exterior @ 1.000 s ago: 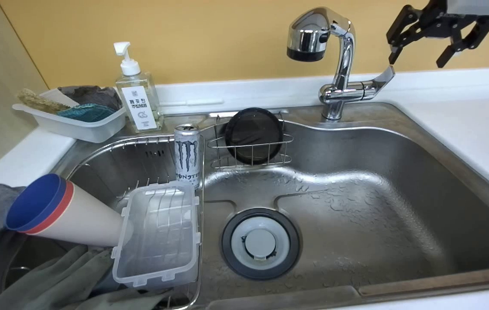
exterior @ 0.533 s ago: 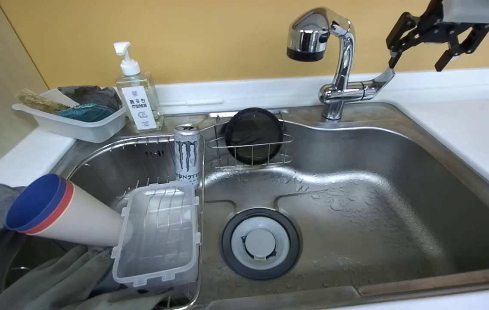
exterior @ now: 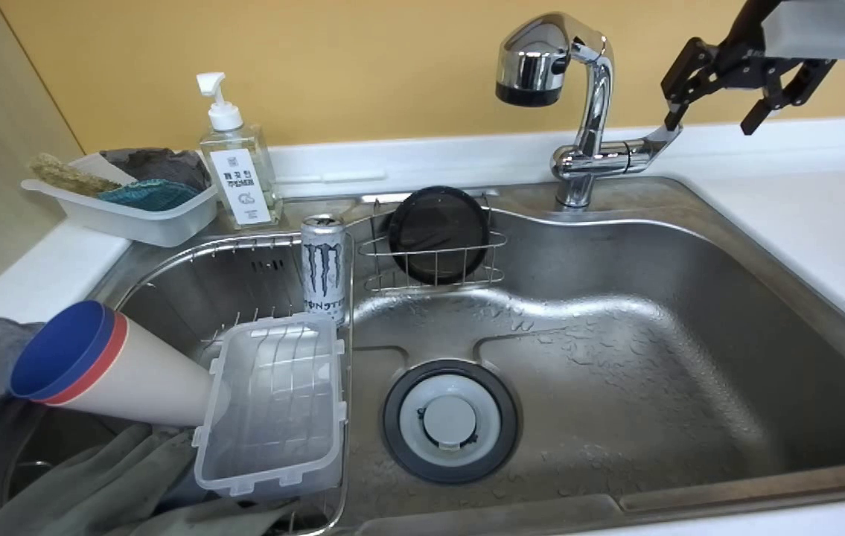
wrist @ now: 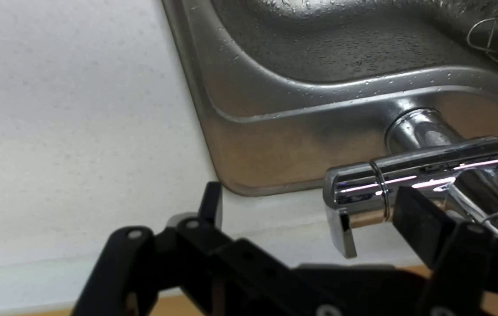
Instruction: Push the tap handle to the right
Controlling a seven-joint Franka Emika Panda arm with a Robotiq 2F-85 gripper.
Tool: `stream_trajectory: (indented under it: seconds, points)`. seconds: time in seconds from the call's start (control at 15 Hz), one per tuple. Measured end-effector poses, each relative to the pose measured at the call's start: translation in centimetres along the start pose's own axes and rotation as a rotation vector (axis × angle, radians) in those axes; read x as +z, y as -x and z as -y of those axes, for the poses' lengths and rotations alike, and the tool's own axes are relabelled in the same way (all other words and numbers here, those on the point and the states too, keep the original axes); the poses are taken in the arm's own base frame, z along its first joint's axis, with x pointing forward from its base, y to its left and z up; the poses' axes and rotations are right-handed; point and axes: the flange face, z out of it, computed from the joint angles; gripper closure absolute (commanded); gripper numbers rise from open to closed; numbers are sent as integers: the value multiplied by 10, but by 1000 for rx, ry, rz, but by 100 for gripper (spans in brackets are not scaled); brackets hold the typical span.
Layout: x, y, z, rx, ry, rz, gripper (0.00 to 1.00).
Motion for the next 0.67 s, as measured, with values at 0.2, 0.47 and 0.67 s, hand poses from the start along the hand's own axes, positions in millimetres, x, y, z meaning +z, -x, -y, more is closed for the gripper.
stream_trajectory:
  seconds: [0.2, 0.47, 0.67]
  points:
    - [6, -2, -2, 3, 0, -19, 0]
    - [15, -7, -12, 16, 6, -58, 0]
    - [20, -9, -17, 21, 13, -77, 0]
